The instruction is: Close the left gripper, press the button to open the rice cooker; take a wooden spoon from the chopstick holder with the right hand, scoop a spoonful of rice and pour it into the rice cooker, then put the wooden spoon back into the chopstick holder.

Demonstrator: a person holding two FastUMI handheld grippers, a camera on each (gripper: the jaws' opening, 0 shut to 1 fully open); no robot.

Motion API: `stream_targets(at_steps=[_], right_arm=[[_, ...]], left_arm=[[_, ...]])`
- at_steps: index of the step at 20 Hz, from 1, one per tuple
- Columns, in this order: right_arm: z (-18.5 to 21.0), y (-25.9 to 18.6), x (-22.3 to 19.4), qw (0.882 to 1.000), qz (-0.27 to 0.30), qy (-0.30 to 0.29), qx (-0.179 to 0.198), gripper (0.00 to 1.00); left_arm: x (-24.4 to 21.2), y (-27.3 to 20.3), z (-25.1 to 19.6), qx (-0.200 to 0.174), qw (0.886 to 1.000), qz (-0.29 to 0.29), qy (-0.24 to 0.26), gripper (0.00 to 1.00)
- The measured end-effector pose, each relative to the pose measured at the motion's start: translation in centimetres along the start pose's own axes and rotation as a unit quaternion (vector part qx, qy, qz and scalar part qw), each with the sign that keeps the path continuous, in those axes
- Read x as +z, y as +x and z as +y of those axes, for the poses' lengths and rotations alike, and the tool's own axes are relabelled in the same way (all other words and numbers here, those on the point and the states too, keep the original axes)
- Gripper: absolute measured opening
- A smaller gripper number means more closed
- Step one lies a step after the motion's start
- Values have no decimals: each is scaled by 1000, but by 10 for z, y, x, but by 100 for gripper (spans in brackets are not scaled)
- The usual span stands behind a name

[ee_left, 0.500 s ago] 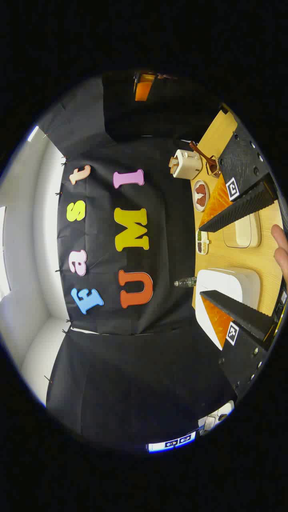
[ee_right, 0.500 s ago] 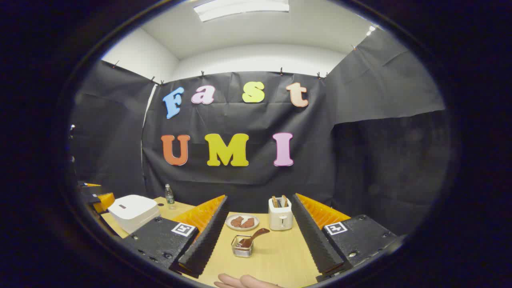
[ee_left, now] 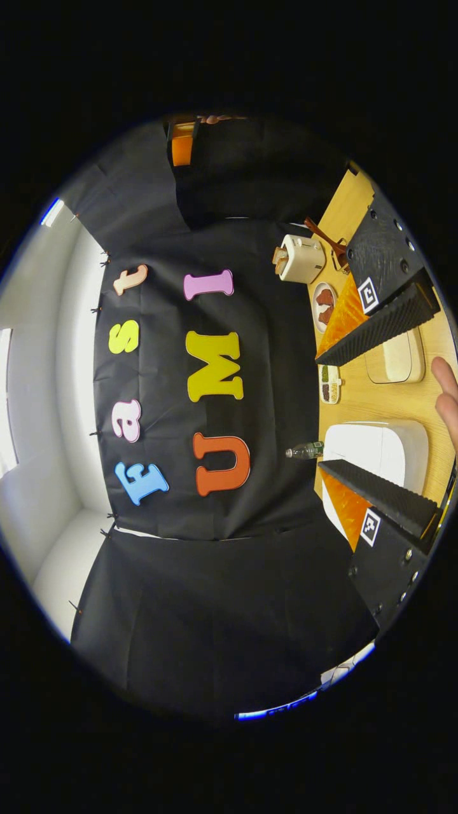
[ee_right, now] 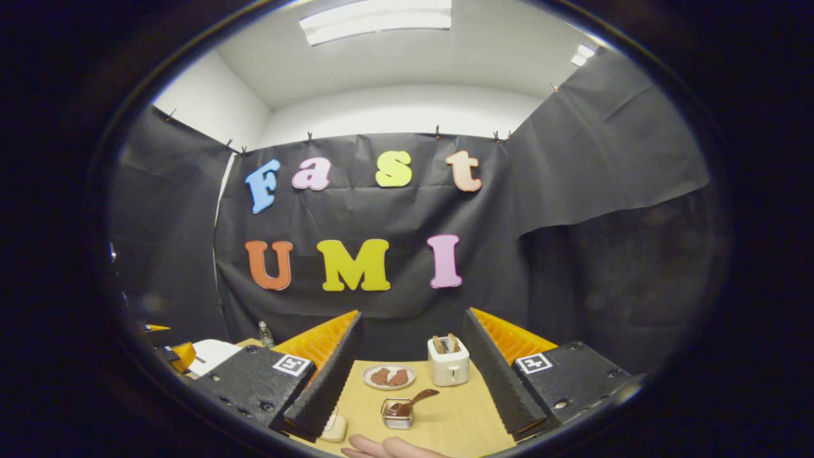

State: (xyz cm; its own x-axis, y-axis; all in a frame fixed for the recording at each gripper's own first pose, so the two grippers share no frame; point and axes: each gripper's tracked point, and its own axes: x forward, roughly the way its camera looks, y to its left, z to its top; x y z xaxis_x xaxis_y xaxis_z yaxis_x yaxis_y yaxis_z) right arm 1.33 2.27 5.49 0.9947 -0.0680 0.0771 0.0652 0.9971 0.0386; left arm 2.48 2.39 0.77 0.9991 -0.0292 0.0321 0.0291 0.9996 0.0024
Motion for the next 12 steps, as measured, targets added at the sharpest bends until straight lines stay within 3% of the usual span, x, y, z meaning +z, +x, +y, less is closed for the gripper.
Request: stream_targets(at_steps=[6,7,10,12], right_arm=[[-12,-13,-13,1000,9,24,6,100],[-11,-11,-14,999,8,27,15,96],[-13,-6,-29,998,23,29,45,100],[-19,-10,-45,997,32,25,59,100]], left_arm=[[10,5,-3,-3,1000,25,-20,95],[14,2,-5,-2,999,26,-26,95],[30,-2,-7,16,1000,-9,-25,95],[30,-6,-20,7,999,-20,-26,95]])
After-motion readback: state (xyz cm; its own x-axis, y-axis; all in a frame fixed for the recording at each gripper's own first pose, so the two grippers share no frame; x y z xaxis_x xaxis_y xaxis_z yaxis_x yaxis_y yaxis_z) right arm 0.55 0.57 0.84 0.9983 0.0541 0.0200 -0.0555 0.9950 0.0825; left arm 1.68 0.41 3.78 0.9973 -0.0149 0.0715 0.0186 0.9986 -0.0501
